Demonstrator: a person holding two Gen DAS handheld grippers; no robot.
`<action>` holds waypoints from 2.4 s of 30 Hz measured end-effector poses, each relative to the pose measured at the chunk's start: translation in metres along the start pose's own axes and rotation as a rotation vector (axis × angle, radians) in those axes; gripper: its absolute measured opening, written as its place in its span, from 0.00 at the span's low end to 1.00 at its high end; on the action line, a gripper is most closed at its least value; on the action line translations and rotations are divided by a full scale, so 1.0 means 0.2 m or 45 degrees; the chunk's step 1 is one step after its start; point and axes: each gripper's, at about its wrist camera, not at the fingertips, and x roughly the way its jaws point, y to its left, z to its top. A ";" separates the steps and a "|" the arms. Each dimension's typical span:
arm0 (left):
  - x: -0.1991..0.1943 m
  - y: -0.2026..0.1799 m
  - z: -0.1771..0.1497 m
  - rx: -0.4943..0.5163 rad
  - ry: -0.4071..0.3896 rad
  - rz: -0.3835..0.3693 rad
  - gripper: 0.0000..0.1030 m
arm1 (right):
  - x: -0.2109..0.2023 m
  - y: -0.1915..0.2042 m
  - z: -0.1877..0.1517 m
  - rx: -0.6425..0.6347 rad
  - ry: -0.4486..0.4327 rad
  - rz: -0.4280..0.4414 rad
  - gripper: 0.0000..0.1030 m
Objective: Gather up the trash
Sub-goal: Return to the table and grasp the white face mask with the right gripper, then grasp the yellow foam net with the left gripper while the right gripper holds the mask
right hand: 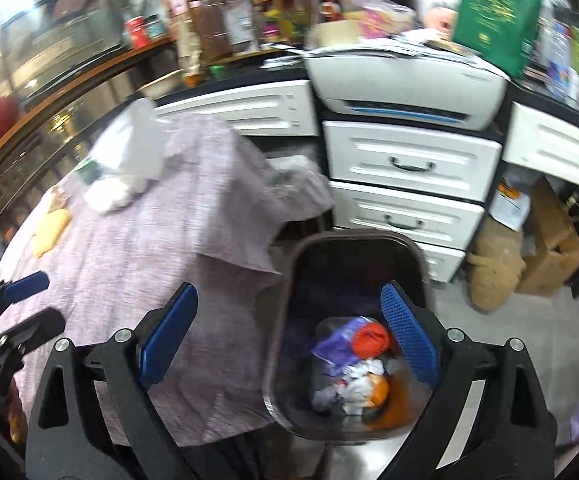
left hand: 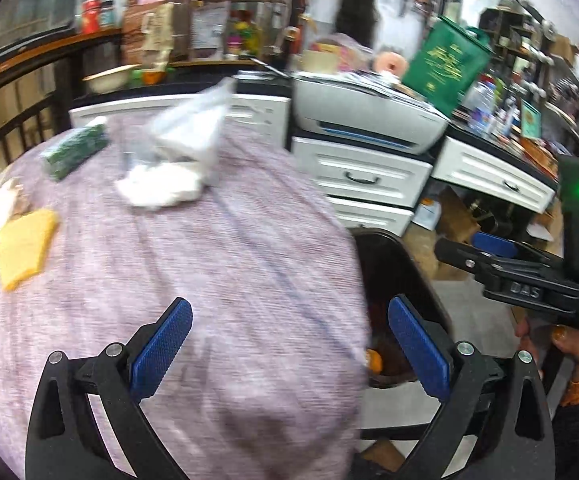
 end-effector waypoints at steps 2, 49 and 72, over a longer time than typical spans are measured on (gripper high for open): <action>-0.02 0.08 0.01 -0.019 -0.003 0.048 0.94 | 0.02 0.09 0.04 -0.044 0.005 0.044 0.89; 0.15 1.16 0.14 -0.360 0.204 0.453 0.80 | 0.42 0.71 0.59 -0.337 -0.086 0.209 0.24; -0.12 0.84 0.10 -0.380 -0.023 0.268 0.20 | 0.04 0.35 0.29 -0.163 -0.129 0.183 0.24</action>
